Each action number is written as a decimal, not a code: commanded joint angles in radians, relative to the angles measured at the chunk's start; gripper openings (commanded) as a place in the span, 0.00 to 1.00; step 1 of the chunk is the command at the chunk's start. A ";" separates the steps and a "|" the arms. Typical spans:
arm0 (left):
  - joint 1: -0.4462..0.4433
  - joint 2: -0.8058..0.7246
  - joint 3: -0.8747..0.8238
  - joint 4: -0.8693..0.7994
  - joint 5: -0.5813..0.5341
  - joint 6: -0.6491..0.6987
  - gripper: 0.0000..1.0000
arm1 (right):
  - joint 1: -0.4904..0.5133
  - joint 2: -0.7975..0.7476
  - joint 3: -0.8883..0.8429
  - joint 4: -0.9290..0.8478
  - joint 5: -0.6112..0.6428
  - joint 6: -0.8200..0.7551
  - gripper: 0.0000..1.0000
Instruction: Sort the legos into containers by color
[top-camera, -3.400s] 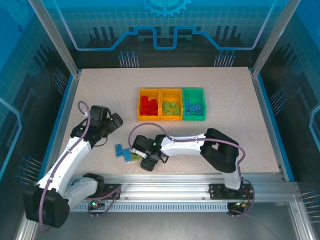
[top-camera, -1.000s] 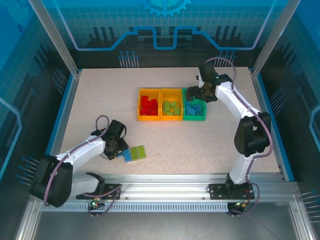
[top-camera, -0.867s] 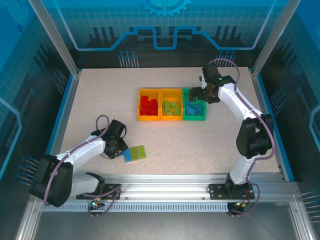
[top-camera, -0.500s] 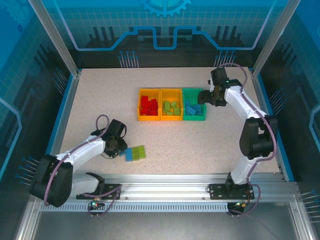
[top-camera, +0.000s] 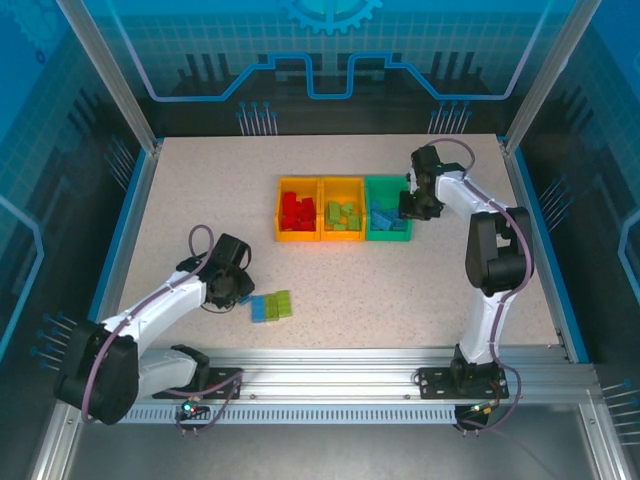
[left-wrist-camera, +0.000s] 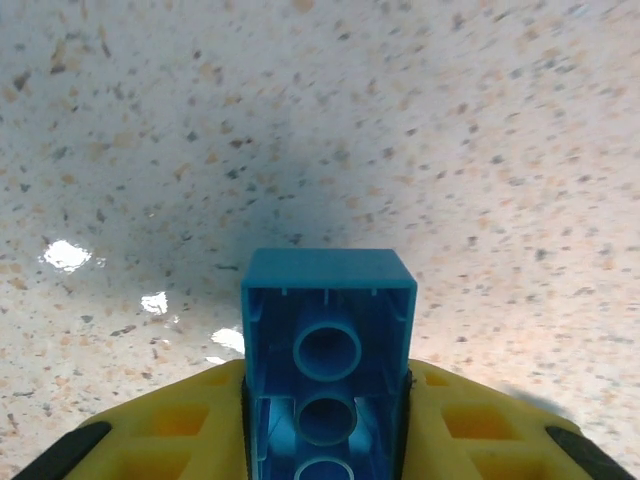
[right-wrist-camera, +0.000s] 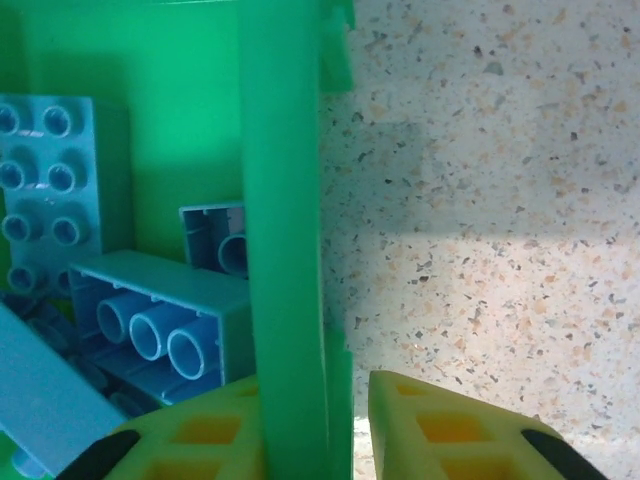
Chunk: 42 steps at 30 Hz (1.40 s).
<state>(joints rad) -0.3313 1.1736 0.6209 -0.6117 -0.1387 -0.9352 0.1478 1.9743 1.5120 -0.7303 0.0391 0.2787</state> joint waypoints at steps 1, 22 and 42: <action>-0.005 -0.024 0.056 -0.038 -0.016 0.031 0.34 | 0.011 -0.017 -0.015 0.022 -0.022 -0.009 0.22; -0.168 0.305 0.527 0.083 0.035 0.149 0.33 | 0.316 -0.141 -0.190 0.100 0.011 0.194 0.20; -0.262 0.883 1.080 0.079 0.153 0.195 0.49 | 0.352 -0.423 -0.360 0.053 0.099 0.263 0.83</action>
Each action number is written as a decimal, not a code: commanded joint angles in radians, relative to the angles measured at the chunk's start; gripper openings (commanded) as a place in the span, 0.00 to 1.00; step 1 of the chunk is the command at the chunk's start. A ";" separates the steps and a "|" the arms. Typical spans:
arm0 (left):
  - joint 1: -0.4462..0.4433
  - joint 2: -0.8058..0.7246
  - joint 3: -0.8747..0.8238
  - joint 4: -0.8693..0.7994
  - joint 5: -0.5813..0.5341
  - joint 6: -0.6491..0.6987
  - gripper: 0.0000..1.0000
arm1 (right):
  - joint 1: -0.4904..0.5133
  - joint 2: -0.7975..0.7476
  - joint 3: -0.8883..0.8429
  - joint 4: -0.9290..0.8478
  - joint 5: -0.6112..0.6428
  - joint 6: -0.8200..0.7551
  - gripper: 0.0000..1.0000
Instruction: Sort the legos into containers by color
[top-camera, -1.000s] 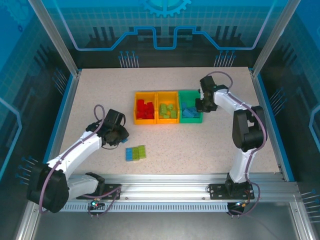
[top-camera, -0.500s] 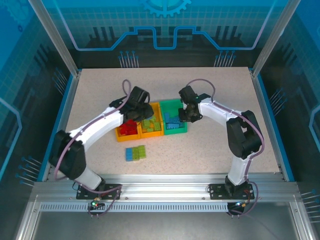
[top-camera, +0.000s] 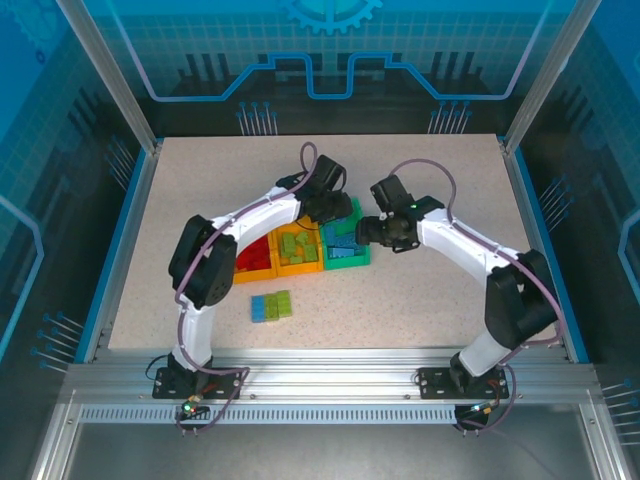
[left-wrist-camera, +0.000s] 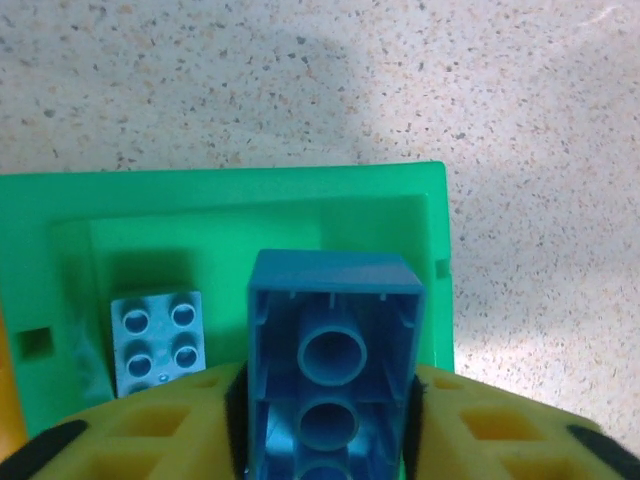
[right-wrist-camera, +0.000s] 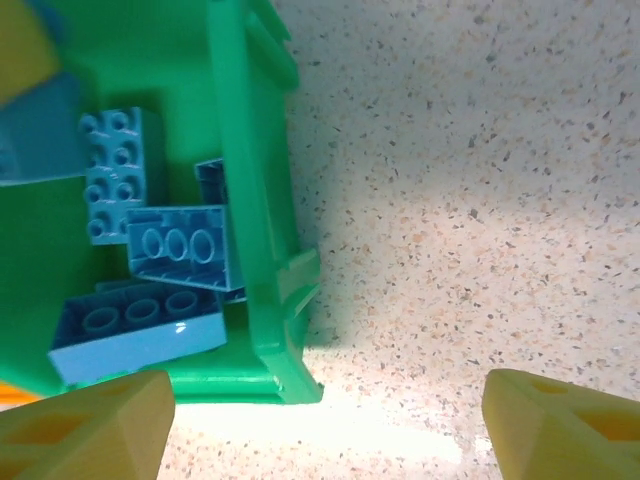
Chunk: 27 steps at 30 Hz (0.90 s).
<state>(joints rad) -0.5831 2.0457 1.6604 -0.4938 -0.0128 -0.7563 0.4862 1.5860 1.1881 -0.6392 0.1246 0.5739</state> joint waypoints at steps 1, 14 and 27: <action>-0.011 0.008 0.042 -0.043 0.022 0.017 0.52 | 0.021 -0.052 -0.053 -0.026 0.006 -0.049 0.84; -0.005 -0.312 -0.157 -0.047 -0.096 0.027 0.99 | 0.368 -0.275 -0.342 0.355 -0.122 -0.523 0.91; 0.290 -0.833 -0.783 -0.043 -0.027 -0.064 0.99 | 0.592 0.092 -0.088 0.269 -0.225 -0.804 0.95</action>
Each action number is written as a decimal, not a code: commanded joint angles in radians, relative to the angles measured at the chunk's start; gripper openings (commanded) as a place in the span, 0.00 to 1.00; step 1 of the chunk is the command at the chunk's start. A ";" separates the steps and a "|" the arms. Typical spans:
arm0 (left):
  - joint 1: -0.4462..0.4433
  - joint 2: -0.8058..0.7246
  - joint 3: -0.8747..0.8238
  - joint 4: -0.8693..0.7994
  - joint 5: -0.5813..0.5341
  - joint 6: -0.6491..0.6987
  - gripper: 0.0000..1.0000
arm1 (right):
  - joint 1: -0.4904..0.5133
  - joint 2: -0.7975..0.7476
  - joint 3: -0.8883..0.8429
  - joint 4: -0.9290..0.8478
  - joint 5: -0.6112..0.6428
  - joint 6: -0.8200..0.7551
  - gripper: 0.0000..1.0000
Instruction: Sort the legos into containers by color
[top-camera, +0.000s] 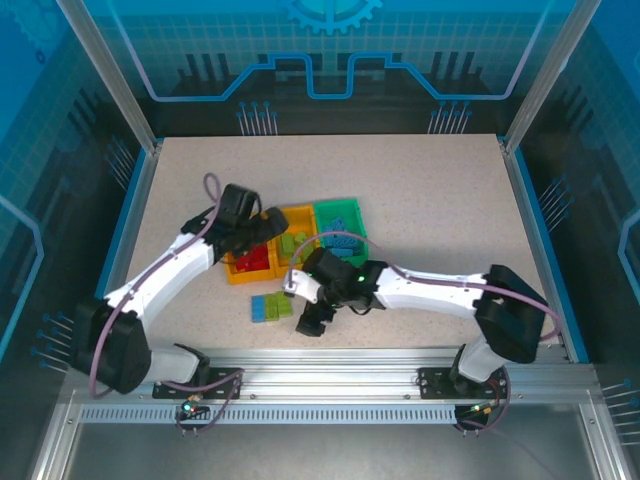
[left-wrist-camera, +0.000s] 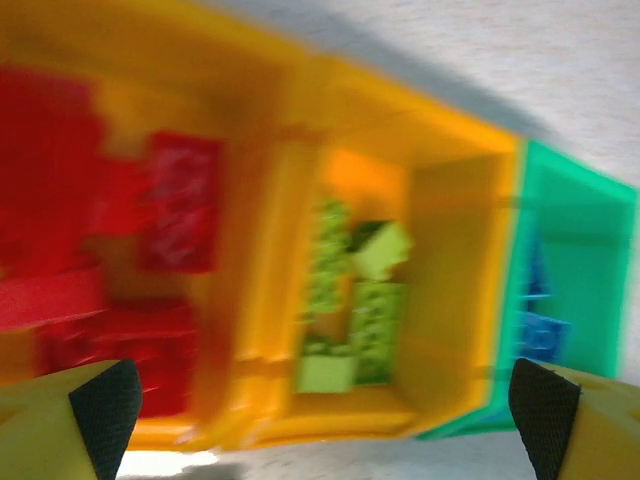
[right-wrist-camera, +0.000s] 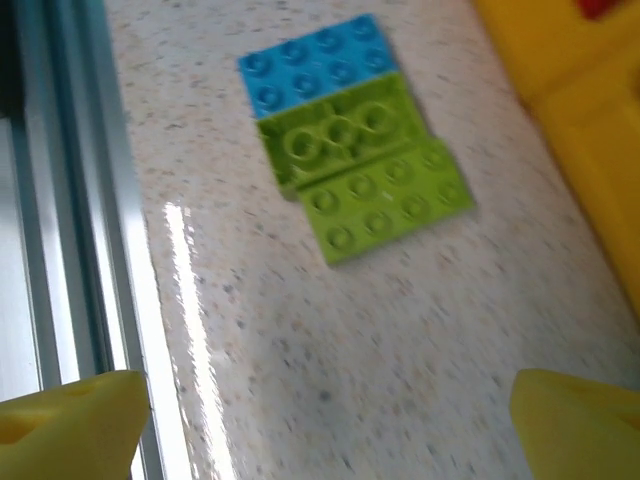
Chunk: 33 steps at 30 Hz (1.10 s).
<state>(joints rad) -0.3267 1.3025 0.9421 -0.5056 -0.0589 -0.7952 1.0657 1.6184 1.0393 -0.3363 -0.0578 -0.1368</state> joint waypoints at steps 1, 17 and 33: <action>0.051 -0.126 -0.100 -0.046 0.018 -0.027 0.99 | 0.014 0.088 0.078 -0.034 -0.050 -0.099 0.96; 0.195 -0.347 -0.299 -0.163 0.057 -0.059 0.99 | 0.011 0.382 0.318 -0.094 -0.054 -0.252 0.99; 0.258 -0.389 -0.348 -0.165 0.094 -0.052 0.99 | -0.004 0.460 0.337 -0.145 -0.043 -0.295 0.91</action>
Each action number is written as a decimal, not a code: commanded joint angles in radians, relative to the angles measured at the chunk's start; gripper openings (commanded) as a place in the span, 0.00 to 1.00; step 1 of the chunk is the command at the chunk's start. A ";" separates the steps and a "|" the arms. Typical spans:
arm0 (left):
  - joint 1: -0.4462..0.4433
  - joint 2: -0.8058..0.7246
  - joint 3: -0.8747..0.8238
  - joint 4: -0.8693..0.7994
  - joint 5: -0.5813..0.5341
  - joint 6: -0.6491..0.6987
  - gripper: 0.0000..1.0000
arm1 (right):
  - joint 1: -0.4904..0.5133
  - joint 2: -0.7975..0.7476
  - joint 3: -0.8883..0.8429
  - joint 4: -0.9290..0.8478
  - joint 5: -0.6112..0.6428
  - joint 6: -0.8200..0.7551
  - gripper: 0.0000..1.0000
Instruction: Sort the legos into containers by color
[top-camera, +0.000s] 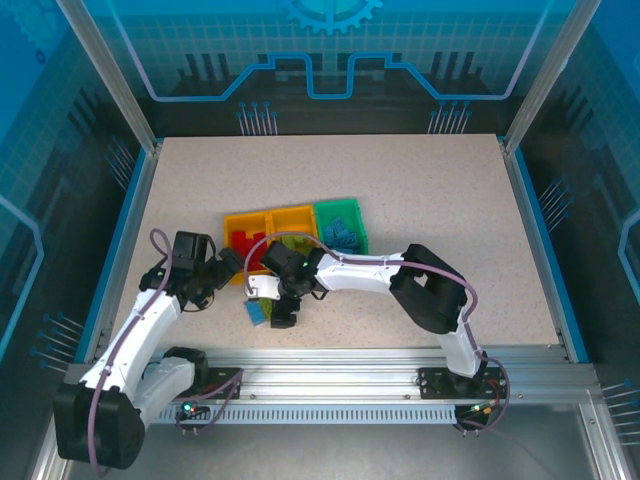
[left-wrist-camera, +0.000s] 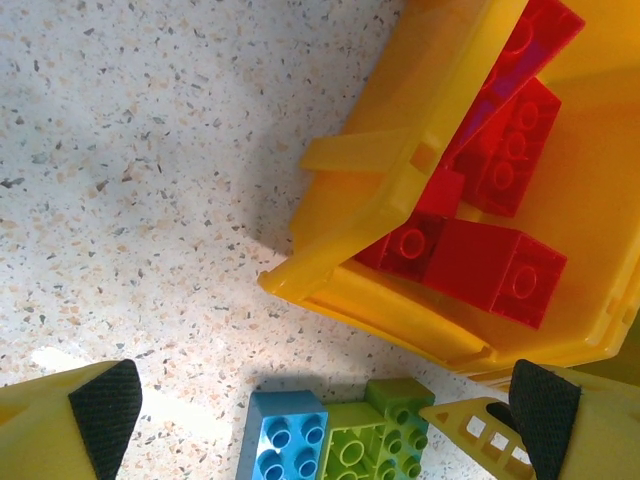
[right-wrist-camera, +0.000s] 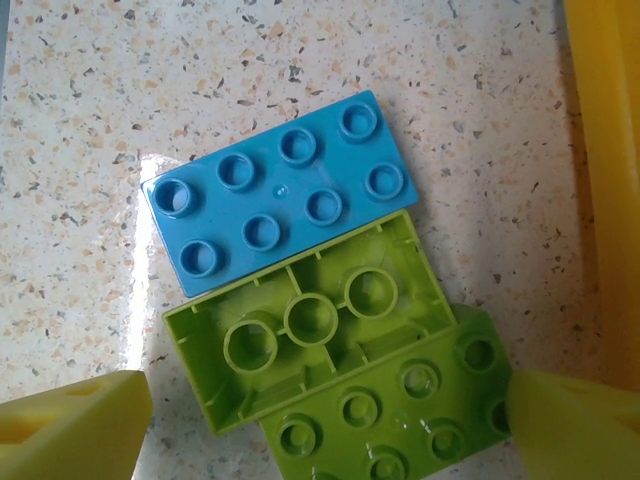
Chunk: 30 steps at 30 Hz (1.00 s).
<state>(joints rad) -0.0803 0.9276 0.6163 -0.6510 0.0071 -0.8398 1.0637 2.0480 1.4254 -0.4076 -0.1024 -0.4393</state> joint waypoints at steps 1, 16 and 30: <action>0.011 -0.014 -0.025 -0.016 0.030 -0.007 0.99 | -0.001 0.021 -0.068 -0.069 0.011 0.012 0.91; 0.014 -0.019 -0.046 0.003 0.043 -0.013 0.99 | -0.001 -0.197 -0.290 -0.056 0.118 0.076 0.89; 0.014 -0.039 -0.064 0.001 0.044 -0.022 0.99 | 0.012 -0.245 -0.249 -0.071 0.152 0.017 0.93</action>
<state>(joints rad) -0.0753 0.9070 0.5678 -0.6464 0.0246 -0.8402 1.0672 1.8084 1.1404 -0.4423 0.0345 -0.3981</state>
